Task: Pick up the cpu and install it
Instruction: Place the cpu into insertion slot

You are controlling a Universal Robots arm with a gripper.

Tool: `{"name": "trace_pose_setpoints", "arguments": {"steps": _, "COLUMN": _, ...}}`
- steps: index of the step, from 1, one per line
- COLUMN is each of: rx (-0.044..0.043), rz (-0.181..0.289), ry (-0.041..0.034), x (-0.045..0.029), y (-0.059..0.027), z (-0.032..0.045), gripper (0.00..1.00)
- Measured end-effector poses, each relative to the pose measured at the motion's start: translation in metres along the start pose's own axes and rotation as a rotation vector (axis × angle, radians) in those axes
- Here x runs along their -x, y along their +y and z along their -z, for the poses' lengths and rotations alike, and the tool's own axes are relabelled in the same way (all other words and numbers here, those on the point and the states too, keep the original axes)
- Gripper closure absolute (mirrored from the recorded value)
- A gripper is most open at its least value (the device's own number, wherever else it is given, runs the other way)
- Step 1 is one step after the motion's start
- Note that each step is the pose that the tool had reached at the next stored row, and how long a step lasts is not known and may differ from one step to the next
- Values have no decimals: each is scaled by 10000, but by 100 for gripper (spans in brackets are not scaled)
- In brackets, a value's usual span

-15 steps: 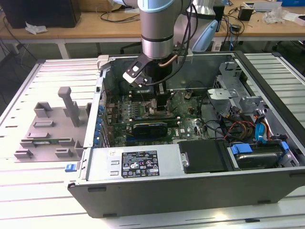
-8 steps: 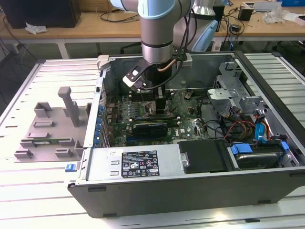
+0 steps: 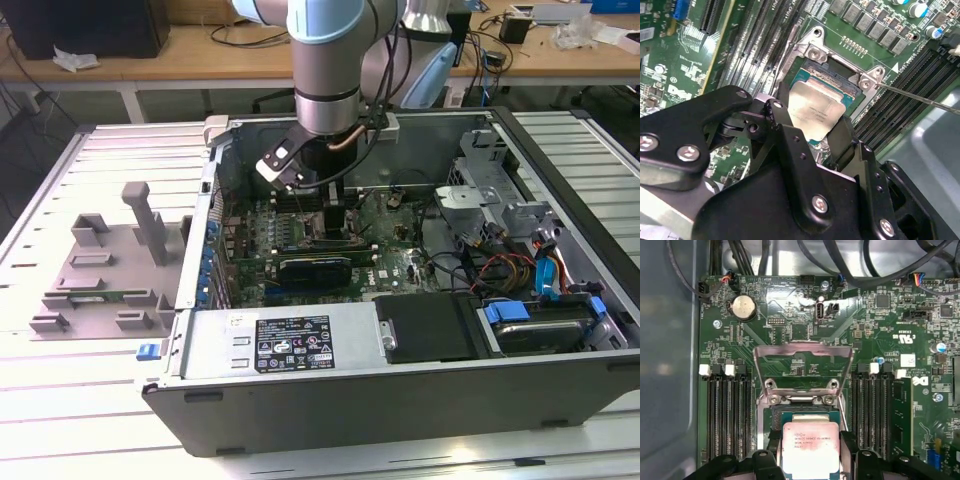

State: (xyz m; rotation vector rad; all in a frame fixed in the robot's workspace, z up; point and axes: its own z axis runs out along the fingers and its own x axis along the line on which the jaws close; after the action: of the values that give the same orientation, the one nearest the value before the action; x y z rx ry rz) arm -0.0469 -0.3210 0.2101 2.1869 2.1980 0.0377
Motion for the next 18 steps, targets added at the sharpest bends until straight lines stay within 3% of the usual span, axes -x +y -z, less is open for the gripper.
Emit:
{"name": "trace_pose_setpoints", "arguments": {"steps": 6, "rx": -6, "rz": -471, "ry": -24, "x": -28, "y": -12, "z": -75, "gripper": 45}}
{"name": "trace_pose_setpoints", "arguments": {"steps": 9, "rx": -4, "rz": -390, "ry": -18, "x": -35, "y": -12, "z": -90, "gripper": 45}}
{"name": "trace_pose_setpoints", "arguments": {"steps": 12, "rx": 0, "rz": 74, "ry": 2, "x": -43, "y": -13, "z": -109, "gripper": 45}}
{"name": "trace_pose_setpoints", "arguments": {"steps": 18, "rx": -1, "rz": 73, "ry": 1, "x": -51, "y": -15, "z": -135, "gripper": 45}}
